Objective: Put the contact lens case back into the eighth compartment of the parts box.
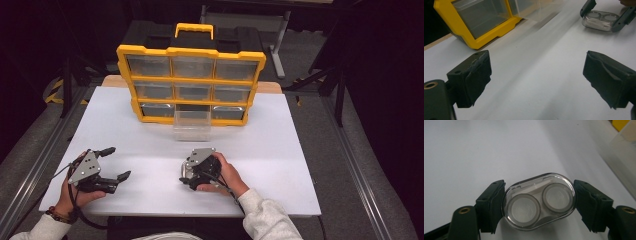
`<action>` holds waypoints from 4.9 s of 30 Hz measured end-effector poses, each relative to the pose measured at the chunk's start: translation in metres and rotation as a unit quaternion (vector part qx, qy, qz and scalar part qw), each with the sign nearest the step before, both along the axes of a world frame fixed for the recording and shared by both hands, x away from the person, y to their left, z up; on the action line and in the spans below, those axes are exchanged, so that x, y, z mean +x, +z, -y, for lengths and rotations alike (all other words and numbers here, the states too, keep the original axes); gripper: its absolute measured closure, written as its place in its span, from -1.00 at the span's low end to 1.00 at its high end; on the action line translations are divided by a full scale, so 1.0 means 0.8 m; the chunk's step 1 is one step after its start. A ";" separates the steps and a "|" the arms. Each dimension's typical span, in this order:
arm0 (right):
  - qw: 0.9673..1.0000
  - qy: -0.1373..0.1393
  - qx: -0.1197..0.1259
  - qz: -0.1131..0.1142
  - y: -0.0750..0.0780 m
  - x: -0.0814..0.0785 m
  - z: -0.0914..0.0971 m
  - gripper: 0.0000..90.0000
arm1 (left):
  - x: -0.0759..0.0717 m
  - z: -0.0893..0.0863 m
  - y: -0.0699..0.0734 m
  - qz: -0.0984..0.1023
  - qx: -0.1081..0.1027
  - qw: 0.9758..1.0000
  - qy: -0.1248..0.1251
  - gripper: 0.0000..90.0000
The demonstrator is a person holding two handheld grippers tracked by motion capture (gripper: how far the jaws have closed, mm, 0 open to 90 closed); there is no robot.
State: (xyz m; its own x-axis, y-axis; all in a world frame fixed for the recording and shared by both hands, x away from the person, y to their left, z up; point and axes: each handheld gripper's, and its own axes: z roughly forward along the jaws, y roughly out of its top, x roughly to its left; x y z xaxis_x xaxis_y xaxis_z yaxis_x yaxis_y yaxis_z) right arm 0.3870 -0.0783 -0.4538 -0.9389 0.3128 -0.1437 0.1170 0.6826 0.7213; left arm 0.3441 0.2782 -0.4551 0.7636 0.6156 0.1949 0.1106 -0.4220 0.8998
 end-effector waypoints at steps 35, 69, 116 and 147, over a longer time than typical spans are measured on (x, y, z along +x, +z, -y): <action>0.995 -0.035 0.053 0.080 0.040 -0.014 0.023 -0.36 | 0.003 -0.001 -0.002 -0.007 0.003 1.000 -0.001 -0.80; 0.968 -0.124 0.126 0.178 0.105 0.038 0.049 -0.36 | 0.002 -0.003 -0.002 -0.010 -0.004 1.000 -0.007 -0.80; 0.965 -0.191 0.114 0.139 0.087 0.105 0.030 -0.37 | 0.003 -0.003 -0.003 -0.011 -0.006 1.000 -0.006 -0.80; 0.963 -0.201 0.125 0.130 0.081 0.108 0.033 -0.42 | 0.003 -0.003 -0.004 -0.012 -0.009 1.000 -0.007 -0.79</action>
State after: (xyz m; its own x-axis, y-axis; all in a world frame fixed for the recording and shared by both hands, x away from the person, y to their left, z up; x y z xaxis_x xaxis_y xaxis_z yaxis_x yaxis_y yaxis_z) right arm 0.4730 -0.1048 -0.3894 -0.6773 0.6988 -0.2302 0.1288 0.4206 0.8981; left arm 0.3468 0.2809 -0.4584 0.7761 0.6084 0.1658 0.1267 -0.4079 0.9042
